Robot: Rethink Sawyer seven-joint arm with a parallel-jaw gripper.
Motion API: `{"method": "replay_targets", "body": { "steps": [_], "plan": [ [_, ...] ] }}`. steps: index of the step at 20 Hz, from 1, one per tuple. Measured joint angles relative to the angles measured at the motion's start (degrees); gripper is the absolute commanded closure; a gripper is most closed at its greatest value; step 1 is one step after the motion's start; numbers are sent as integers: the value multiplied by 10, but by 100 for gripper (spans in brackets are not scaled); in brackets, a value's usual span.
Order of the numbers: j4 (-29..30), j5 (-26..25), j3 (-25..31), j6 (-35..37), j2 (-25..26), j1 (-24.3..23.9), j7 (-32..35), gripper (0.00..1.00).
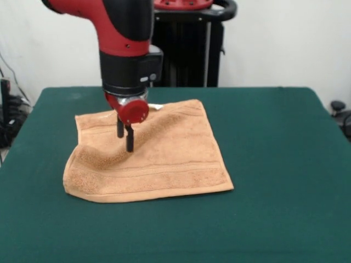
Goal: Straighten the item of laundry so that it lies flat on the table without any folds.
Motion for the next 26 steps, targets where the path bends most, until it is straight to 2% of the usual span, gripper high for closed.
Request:
{"method": "replay_targets", "body": {
  "steps": [5,9,21,26],
  "plan": [
    [27,0,33,-34,4,-5,0,0],
    [43,2,46,-50,4,11,0,0],
    [53,61,43,-90,9,96,0,0],
    [50,87,34,-105,29,134,0,0]
  ]
}}
